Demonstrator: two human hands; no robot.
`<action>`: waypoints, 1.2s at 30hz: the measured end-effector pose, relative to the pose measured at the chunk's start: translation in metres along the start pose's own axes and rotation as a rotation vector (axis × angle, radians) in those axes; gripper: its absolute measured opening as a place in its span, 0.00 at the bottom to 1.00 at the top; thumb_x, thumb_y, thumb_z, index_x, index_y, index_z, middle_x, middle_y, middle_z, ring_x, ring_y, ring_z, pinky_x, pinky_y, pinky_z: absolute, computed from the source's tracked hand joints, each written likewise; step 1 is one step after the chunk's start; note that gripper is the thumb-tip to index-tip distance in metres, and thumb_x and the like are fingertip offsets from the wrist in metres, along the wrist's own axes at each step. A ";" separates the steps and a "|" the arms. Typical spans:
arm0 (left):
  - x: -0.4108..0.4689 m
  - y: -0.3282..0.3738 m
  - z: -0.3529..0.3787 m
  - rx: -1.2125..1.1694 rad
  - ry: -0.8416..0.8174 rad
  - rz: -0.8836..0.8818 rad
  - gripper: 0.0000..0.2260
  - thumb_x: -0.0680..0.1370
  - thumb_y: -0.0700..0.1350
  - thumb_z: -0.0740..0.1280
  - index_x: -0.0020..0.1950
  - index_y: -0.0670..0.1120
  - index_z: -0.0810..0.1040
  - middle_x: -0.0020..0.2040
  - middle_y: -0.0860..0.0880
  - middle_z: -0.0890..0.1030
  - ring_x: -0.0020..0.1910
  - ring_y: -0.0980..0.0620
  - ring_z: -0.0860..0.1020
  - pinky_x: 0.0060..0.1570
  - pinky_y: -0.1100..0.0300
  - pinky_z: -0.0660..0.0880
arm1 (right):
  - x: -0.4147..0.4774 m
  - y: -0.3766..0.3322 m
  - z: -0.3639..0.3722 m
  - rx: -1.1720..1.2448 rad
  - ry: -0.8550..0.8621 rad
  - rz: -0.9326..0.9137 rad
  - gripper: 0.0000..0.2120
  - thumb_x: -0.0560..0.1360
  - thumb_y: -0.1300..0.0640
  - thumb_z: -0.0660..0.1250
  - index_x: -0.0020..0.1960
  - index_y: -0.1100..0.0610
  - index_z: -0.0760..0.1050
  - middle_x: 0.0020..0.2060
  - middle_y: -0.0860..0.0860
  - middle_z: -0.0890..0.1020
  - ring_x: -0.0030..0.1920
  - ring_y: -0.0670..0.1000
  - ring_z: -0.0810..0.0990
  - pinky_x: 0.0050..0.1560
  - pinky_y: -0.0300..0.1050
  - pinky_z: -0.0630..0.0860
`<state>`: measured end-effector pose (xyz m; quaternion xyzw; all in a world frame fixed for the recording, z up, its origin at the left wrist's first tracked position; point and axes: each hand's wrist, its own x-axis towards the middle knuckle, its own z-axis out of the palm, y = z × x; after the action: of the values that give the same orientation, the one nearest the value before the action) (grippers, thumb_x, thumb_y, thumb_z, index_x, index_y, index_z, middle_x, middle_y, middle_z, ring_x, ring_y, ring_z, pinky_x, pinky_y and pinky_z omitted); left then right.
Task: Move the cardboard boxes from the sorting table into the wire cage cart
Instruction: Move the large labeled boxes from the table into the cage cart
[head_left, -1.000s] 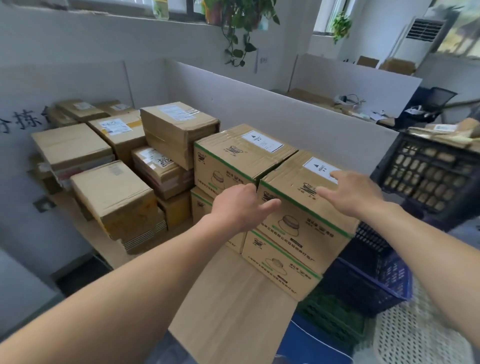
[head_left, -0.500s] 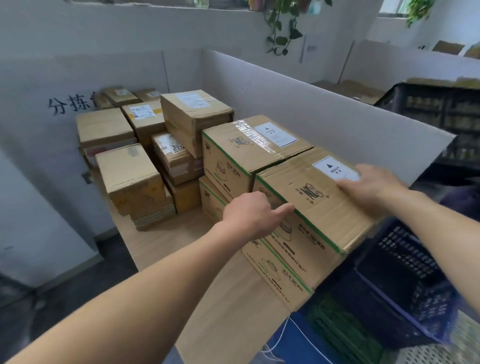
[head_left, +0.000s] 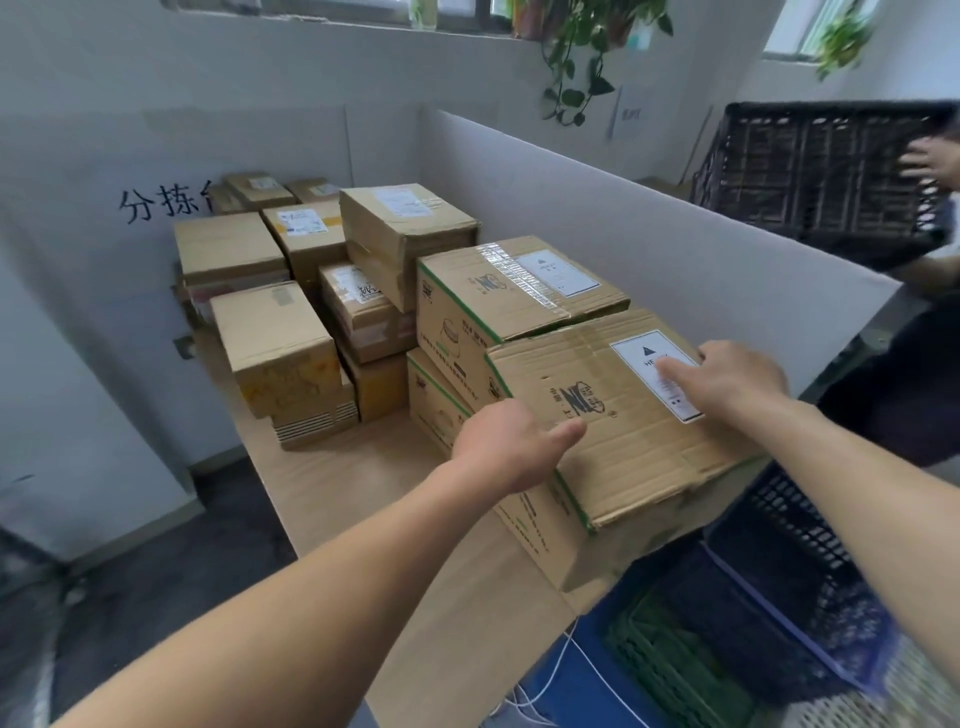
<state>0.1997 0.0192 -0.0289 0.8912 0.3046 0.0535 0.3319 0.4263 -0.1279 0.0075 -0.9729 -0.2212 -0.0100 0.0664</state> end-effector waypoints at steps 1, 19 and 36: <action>-0.005 -0.003 -0.001 -0.018 0.012 0.018 0.26 0.76 0.70 0.61 0.59 0.51 0.82 0.51 0.52 0.84 0.44 0.51 0.80 0.43 0.53 0.80 | -0.006 -0.004 0.000 0.001 0.001 0.001 0.28 0.74 0.29 0.59 0.49 0.54 0.77 0.44 0.52 0.82 0.46 0.58 0.79 0.42 0.49 0.71; -0.118 -0.136 -0.089 -0.157 0.072 -0.001 0.25 0.77 0.65 0.65 0.67 0.51 0.78 0.62 0.54 0.82 0.58 0.50 0.80 0.58 0.52 0.78 | -0.163 -0.131 -0.002 0.044 0.032 -0.102 0.24 0.76 0.31 0.62 0.47 0.53 0.76 0.42 0.50 0.81 0.44 0.55 0.78 0.39 0.48 0.69; -0.137 -0.255 -0.078 -0.259 0.036 -0.402 0.26 0.71 0.56 0.72 0.66 0.49 0.73 0.60 0.49 0.81 0.56 0.46 0.80 0.56 0.49 0.80 | -0.177 -0.220 0.123 0.213 -0.247 -0.169 0.15 0.74 0.39 0.67 0.45 0.52 0.76 0.42 0.48 0.82 0.45 0.54 0.79 0.40 0.48 0.71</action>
<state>-0.0639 0.1350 -0.1124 0.7616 0.4722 0.0410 0.4418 0.1705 0.0093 -0.0952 -0.9322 -0.3082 0.1277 0.1403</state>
